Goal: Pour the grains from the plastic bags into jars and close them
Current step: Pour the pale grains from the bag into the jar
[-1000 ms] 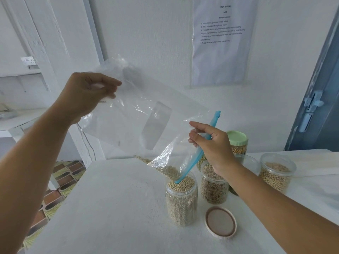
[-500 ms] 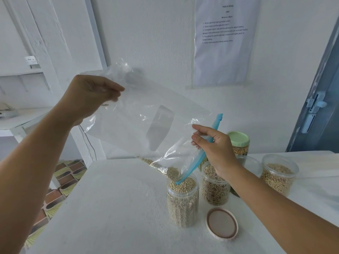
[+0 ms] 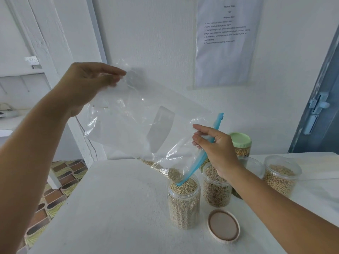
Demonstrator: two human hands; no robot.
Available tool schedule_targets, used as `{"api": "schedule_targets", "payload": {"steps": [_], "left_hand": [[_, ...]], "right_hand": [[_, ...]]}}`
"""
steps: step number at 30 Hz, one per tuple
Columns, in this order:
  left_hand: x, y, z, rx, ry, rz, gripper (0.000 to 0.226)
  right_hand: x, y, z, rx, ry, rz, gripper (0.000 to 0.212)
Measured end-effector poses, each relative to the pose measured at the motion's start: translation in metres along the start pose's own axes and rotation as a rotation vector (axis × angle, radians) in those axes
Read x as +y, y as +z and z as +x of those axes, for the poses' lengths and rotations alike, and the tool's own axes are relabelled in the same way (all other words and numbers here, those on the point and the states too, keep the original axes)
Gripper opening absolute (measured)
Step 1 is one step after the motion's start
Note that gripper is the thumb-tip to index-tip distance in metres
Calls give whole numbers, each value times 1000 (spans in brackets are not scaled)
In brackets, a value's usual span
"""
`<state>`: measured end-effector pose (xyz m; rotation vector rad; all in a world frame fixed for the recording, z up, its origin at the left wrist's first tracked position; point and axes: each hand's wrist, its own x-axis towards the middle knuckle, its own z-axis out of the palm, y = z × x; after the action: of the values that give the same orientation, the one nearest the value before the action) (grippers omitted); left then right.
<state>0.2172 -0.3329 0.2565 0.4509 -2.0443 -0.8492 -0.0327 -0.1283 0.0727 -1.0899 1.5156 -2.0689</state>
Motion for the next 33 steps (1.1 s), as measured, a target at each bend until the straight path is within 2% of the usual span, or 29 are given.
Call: {"api": "schedule_targets", "payload": {"steps": [8,11,13,21,25,31,33], "left_hand": [[-6,12,4,112,47,45,14],[-7,14,6,82,51,61,11],[-6,11,7,51,43,75,17],[-7,11,9,126,115,105,18],[2,11,10,62,78,50,23],[1,13,7,67,70,41,27],[-1,12,5,2,46,22,33]], "right_hand": [[2,1,1,-9,-15,-23,31],[0,2,3,-11,-22,-33,31],[0,1,3,-6,-19,-24,31],[-3,2,3,-21,-45,-23,32],[-3,2,4,-8,-39,-11,31],[0,1,1,2,-13,13,31],[1,1,1,18,-6,19,31]]}}
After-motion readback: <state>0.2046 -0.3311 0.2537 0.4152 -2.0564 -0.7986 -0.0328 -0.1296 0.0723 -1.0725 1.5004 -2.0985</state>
